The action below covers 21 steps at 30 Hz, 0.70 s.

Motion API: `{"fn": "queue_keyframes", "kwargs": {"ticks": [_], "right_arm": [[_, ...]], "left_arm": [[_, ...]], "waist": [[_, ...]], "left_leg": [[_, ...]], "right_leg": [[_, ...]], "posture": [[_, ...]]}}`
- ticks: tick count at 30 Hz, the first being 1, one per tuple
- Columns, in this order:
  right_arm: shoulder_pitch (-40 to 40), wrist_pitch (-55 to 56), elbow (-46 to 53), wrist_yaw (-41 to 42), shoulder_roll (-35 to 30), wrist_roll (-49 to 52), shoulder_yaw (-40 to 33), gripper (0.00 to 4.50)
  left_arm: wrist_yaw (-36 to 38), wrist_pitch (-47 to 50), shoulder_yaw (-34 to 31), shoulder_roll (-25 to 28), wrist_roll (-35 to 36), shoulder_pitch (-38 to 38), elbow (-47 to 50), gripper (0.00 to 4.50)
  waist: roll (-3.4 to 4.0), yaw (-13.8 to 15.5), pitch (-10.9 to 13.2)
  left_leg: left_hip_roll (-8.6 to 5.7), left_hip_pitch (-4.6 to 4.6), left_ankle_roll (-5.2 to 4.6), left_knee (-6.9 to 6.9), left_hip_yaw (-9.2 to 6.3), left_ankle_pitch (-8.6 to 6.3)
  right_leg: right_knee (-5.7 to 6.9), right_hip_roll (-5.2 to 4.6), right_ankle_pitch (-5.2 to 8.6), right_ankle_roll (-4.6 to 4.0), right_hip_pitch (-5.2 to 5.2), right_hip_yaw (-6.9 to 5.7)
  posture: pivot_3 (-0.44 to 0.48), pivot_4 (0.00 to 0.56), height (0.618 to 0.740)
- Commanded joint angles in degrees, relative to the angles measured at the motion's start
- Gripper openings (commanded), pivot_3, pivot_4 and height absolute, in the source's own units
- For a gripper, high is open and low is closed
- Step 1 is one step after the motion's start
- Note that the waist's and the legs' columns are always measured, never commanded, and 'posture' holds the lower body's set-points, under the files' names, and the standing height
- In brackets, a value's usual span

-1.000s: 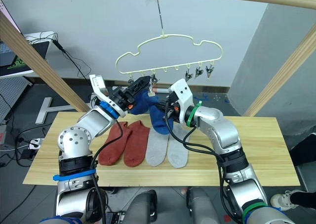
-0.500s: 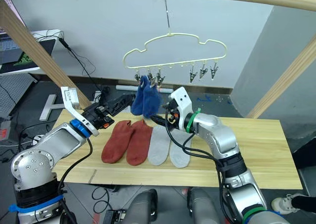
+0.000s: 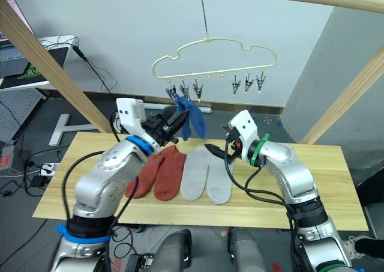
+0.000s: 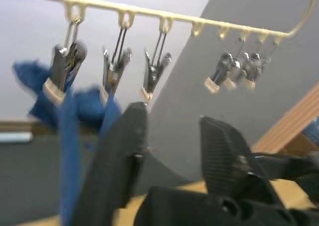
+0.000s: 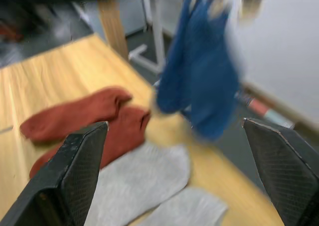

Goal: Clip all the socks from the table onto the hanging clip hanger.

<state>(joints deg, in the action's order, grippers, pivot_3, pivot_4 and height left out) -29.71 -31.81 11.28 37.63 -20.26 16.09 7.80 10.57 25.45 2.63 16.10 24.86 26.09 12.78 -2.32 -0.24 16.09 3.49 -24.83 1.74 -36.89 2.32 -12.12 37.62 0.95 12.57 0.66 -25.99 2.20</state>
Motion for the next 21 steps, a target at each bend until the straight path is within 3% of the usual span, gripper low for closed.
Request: {"fn": "queue_keyframes", "kwargs": {"ticks": [1,5,11,21], "right_arm": [[-0.5,0.4,5.9,0.2,0.6,4.3,-3.6,4.5],[-1.2,-0.9,7.2,-1.3,1.1,5.6,-4.6,4.5],[-2.9,-2.7,8.9,-5.6,2.6,6.1,-6.2,4.5],[-4.3,-3.8,9.2,-7.6,1.6,6.4,-7.4,4.5]], "left_arm": [[-0.5,-5.4,1.3,-2.5,-5.1,1.3,-2.6,2.02],[-0.1,-8.1,1.7,-4.7,-7.9,2.3,-5.9,2.02],[-1.8,-15.5,1.4,-8.7,-13.9,8.5,-18.4,2.02],[-1.2,-23.3,0.1,-11.6,-17.2,17.2,-33.5,2.02]], "waist": [[0.0,-0.1,0.0],[0.0,-0.1,0.0],[-0.01,-0.4,0.0],[-0.01,-1.6,0.0]], "left_leg": [[0.0,-0.01,0.0,0.0,0.01,0.0],[0.0,-0.05,0.0,0.0,0.01,0.0],[-0.05,-0.04,-0.01,-0.11,0.09,0.01],[-0.04,-0.06,-0.01,-0.07,0.17,0.0]], "right_leg": [[0.0,0.0,0.0,0.0,0.0,0.0],[0.0,0.0,0.0,0.0,0.0,-0.05],[0.06,-0.01,-0.02,0.02,0.03,-0.02],[0.04,-0.01,-0.01,0.03,0.0,-0.03]], "posture": [[0.006,0.25,0.74],[-0.027,0.252,0.74],[-0.055,0.256,0.74],[-0.091,0.267,0.74]]}}
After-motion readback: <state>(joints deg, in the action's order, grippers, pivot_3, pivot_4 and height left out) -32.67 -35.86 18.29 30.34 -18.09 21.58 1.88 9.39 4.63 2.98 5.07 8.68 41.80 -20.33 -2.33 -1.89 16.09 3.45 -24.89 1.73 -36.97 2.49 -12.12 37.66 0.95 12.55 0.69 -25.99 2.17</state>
